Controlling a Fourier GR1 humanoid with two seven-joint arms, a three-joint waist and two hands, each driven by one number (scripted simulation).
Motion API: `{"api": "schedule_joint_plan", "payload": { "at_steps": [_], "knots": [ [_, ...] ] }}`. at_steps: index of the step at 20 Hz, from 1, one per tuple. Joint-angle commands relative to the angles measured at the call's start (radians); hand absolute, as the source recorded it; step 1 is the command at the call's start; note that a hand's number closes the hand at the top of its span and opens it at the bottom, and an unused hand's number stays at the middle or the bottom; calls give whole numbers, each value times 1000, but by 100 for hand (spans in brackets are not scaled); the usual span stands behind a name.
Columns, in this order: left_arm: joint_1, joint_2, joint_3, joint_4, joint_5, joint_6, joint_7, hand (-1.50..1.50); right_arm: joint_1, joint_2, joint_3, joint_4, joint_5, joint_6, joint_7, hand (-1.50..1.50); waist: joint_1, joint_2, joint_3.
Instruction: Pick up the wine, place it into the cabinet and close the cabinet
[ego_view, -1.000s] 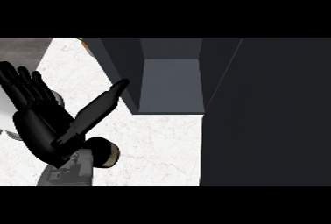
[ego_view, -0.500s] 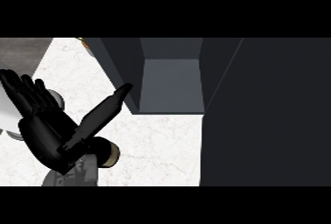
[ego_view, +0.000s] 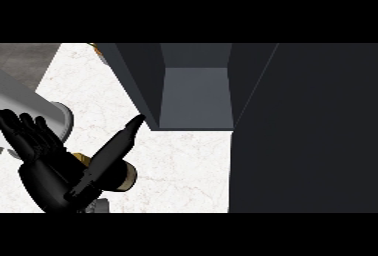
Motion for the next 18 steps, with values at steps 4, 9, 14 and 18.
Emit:
{"api": "schedule_joint_plan", "payload": {
  "at_steps": [4, 9, 14, 18],
  "knots": [
    [172, 57, -24, -77, 95, 91, -76, -150, 87, 17, 5, -74, -1, 43, -7, -150, -2, 0, -1],
    [200, 32, -59, 2, 115, 155, -112, -150, 107, 26, -9, -69, -19, 65, -25, -150, -5, 0, -1],
    [277, 102, -78, -47, 231, 205, -168, -150, -3, 42, 20, -20, 36, 5, 8, -150, 2, 1, -1],
    [348, 152, -171, 1, 329, 335, -290, -150, 32, -8, -67, -43, -55, 53, 9, -150, -1, -1, -2]
  ]
}}
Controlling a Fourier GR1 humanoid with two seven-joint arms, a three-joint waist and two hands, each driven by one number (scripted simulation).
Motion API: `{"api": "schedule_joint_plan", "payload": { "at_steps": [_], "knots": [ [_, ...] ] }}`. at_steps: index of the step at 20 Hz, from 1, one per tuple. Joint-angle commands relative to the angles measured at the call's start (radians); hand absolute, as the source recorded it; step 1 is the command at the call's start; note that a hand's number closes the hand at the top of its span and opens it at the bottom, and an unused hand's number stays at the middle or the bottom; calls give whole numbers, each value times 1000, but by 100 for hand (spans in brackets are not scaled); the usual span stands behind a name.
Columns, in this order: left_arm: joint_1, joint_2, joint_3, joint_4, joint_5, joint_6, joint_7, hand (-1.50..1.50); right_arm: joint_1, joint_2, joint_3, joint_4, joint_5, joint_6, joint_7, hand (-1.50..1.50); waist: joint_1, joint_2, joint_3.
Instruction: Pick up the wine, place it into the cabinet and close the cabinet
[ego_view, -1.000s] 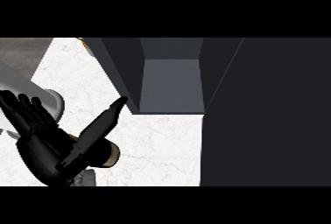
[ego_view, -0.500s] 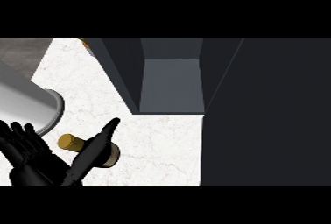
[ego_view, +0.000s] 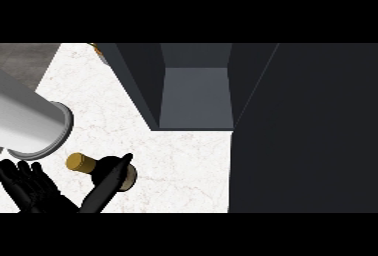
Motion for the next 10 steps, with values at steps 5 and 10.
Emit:
{"api": "schedule_joint_plan", "payload": {
  "at_steps": [5, 10],
  "knots": [
    [57, 90, -79, 48, 233, 188, -170, -150, -15, 33, 68, -33, 57, -26, 34, -150, 5, -2, -2],
    [26, 59, -97, 117, 342, 190, -273, -150, -8, 21, 15, -15, 11, -3, 9, -150, 5, -2, -2]
  ]
}}
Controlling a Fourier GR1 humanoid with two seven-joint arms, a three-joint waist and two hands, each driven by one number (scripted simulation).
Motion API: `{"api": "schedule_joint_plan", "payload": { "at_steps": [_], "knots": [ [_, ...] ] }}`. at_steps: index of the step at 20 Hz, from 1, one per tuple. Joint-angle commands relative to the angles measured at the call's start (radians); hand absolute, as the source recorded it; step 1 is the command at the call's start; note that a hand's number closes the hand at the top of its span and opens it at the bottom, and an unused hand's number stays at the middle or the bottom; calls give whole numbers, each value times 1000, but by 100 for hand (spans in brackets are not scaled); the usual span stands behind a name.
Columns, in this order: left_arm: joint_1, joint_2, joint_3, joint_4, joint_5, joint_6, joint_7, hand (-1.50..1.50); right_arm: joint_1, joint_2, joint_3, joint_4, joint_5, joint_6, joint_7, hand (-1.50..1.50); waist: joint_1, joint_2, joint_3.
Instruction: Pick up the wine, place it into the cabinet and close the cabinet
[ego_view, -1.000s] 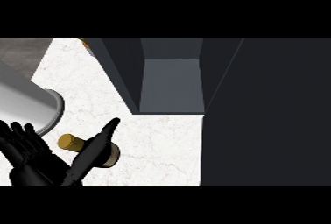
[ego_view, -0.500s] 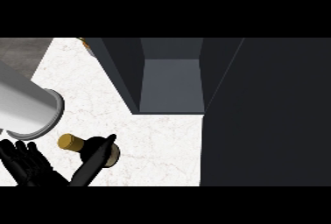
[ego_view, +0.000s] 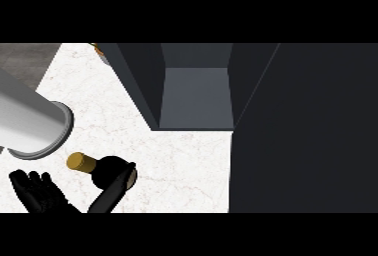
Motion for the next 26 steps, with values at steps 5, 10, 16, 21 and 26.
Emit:
{"api": "schedule_joint_plan", "payload": {
  "at_steps": [5, 10, 16, 21, 26],
  "knots": [
    [-41, 17, 8, 79, 208, 53, -146, -150, -9, 25, 39, -15, 63, -20, 7, -150, 2, -1, -2],
    [-2, -79, -31, 97, 246, 32, -281, -150, -26, -15, -18, -32, -11, -10, 52, -150, 6, -3, -2],
    [25, -109, 121, 116, 402, -137, -393, -150, 4, -3, -33, -20, -1, -10, 19, -150, 9, -4, -4],
    [55, -185, 224, 195, 577, -296, -598, -150, -47, 8, -8, -7, 9, -28, 38, -150, 16, -2, -3],
    [74, -186, 318, 310, 823, -478, -847, -150, -4, 4, -5, -42, 16, -5, 22, -150, 11, -1, -2]
  ]
}}
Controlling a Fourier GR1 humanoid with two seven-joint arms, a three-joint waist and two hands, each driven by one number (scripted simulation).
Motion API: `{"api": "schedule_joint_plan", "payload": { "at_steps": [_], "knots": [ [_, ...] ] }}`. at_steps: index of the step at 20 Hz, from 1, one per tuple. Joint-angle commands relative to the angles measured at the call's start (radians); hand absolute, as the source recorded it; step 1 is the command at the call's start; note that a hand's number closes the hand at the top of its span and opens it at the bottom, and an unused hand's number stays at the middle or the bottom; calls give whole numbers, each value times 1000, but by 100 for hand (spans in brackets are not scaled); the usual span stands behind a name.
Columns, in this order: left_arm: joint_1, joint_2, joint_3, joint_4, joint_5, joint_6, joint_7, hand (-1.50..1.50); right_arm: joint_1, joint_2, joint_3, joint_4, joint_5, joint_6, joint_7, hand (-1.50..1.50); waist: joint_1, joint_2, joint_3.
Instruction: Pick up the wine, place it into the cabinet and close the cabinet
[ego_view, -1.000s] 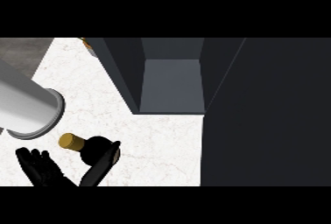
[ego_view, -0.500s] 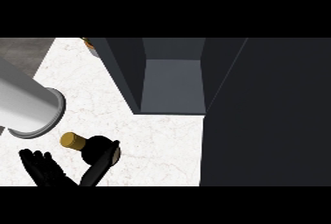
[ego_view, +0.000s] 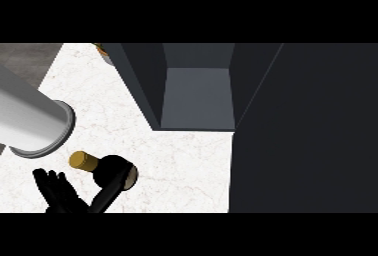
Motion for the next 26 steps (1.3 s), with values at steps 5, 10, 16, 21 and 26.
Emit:
{"api": "schedule_joint_plan", "payload": {
  "at_steps": [5, 10, 16, 21, 26],
  "knots": [
    [-33, -12, 151, 319, 379, -292, -428, -150, -26, 8, 17, 18, 20, 3, -6, -150, -8, 5, 3],
    [-103, -12, 148, 506, 558, -397, -607, -150, 17, 3, 27, -39, 36, 17, 3, -150, -14, 5, 4],
    [-146, -12, 152, 606, 625, -546, -679, -150, 55, -1, -17, -92, -9, 27, 22, -150, -18, 4, 4],
    [-232, -12, 155, 800, 718, -652, -801, -150, -4, 36, 26, -15, 51, 4, -2, -150, -15, 5, 4],
    [-203, 15, 178, 863, 702, -787, -778, 150, 9, 36, 72, -60, 89, 3, 38, -150, -14, 5, 4]
  ]
}}
